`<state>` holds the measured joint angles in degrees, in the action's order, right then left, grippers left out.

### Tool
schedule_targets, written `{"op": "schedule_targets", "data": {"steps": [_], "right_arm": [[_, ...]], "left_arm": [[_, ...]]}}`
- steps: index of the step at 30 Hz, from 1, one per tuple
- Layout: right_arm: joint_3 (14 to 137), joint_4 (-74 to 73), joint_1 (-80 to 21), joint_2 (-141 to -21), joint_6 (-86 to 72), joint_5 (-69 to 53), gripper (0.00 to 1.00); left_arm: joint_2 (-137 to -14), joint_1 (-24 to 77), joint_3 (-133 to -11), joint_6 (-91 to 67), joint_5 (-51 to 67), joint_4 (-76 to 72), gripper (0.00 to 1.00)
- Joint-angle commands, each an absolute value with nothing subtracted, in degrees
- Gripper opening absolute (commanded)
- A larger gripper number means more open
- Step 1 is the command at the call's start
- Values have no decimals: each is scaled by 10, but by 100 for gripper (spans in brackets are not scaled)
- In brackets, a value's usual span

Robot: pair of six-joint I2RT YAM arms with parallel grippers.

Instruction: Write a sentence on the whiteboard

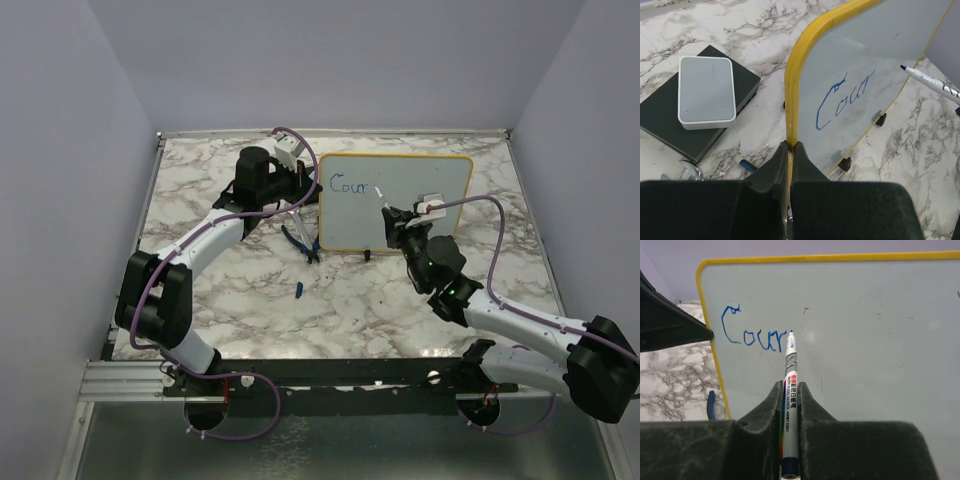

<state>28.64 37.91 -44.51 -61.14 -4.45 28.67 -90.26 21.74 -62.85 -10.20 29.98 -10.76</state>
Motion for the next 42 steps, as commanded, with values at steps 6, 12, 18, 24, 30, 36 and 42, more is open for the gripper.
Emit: {"op": "schedule_targets", "data": {"steps": [6, 12, 18, 24, 30, 36, 42], "right_arm": [[283, 385, -440, -641, -42, 303, 1], [287, 389, -437, -654, -40, 314, 1], [293, 397, -434, -664, -33, 323, 1], [304, 407, -434, -675, -20, 317, 1], [310, 412, -434, -682, -14, 307, 1], [311, 402, -434, -692, -18, 285, 1], [308, 385, -434, -696, -29, 276, 1]], "left_arm": [[-889, 222, -625, -96, 308, -91, 0], [-889, 222, -625, -95, 308, -91, 0], [-890, 222, -625, -96, 308, -91, 0], [-890, 222, -625, -95, 309, -90, 0], [-891, 222, -626, -94, 310, -90, 0], [-891, 222, -627, -94, 309, -90, 0], [-891, 223, -627, -94, 310, -90, 0]]}}
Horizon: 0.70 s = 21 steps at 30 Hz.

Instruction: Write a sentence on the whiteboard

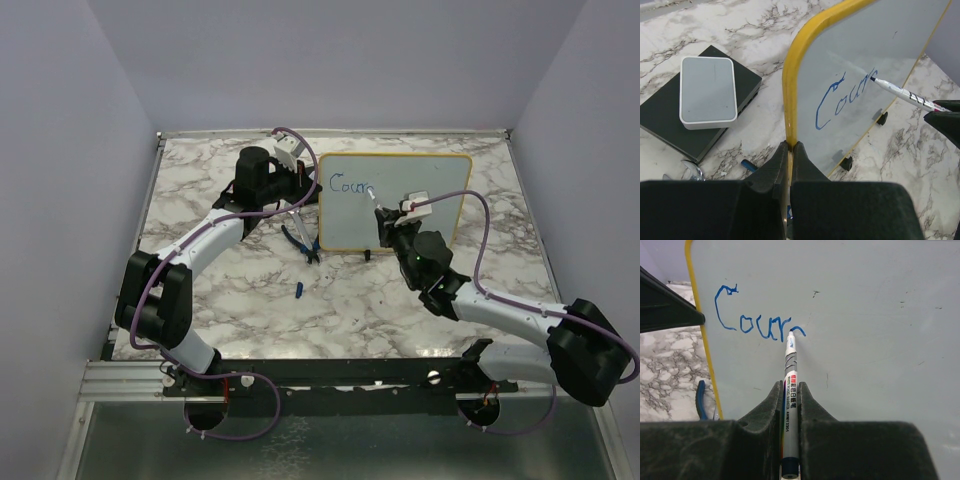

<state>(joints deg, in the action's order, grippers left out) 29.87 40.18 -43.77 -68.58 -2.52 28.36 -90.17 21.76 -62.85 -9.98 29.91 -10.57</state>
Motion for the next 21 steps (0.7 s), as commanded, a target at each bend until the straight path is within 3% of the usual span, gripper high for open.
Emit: {"op": "schedule_targets", "data": {"steps": [1, 21], "right_arm": [[306, 383, -434, -695, -32, 276, 1], [285, 362, -434, -672, -46, 306, 1]], "left_arm": [[-890, 222, -627, -94, 309, -90, 0], [-890, 223, -627, -94, 309, -90, 0]]}}
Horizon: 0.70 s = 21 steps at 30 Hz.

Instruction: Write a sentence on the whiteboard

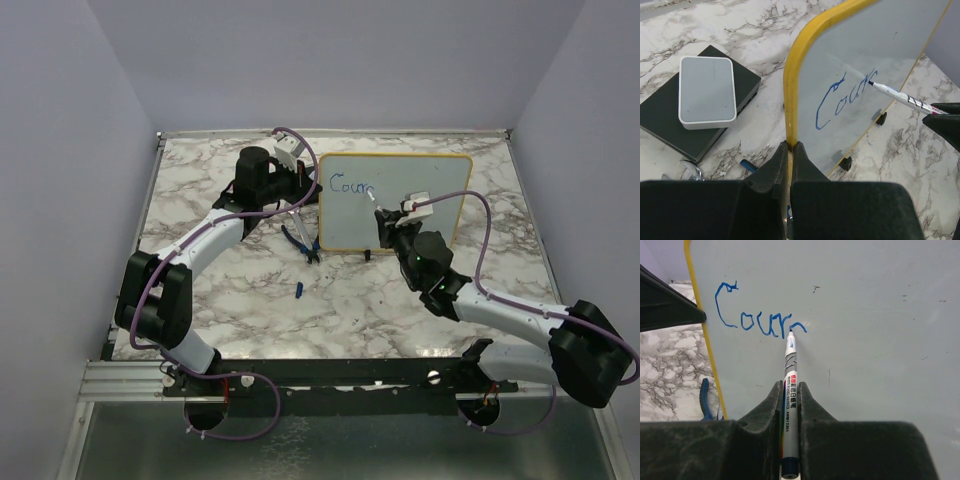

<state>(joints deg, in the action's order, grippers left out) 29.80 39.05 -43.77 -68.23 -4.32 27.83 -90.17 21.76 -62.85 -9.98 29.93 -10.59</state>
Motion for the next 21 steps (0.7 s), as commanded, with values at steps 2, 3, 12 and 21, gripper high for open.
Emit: {"op": "schedule_targets", "data": {"steps": [2, 3, 12, 21], "right_arm": [[285, 361, -434, -669, -45, 311, 1], [285, 360, -434, -668, -44, 313, 1], [289, 371, -433, -665, -34, 321, 1], [309, 391, -434, -670, -15, 324, 1]], "left_arm": [[-891, 222, -627, -94, 310, -90, 0], [-890, 222, -628, -94, 310, -90, 0], [-891, 223, -627, -95, 310, -90, 0], [-890, 223, -628, -94, 310, -90, 0]]}}
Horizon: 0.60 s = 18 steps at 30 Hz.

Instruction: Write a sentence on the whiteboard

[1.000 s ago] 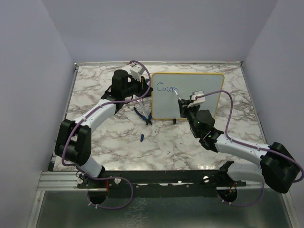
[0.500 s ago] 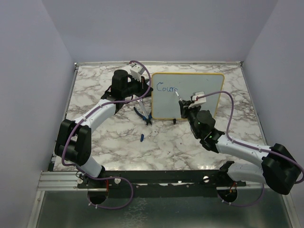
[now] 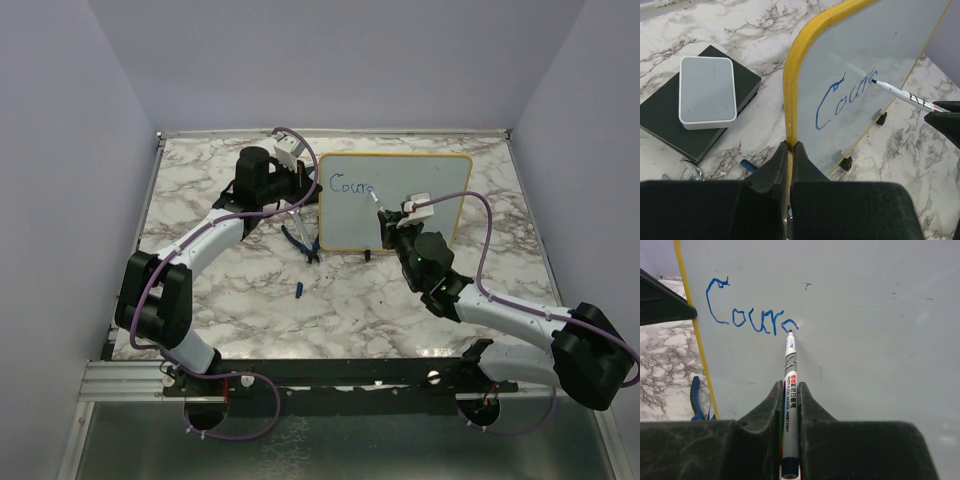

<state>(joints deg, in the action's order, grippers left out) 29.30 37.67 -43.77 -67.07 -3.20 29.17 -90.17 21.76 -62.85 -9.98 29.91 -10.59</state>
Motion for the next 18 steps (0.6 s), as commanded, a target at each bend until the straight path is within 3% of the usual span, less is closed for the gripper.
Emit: {"op": "schedule_targets", "data": {"steps": [1, 18], "right_arm": [[310, 392, -434, -670, -14, 324, 1], [306, 390, -434, -675, -17, 329, 1]], "left_arm": [[-891, 223, -628, -94, 310, -90, 0], [-891, 223, -628, -94, 310, -90, 0]]}}
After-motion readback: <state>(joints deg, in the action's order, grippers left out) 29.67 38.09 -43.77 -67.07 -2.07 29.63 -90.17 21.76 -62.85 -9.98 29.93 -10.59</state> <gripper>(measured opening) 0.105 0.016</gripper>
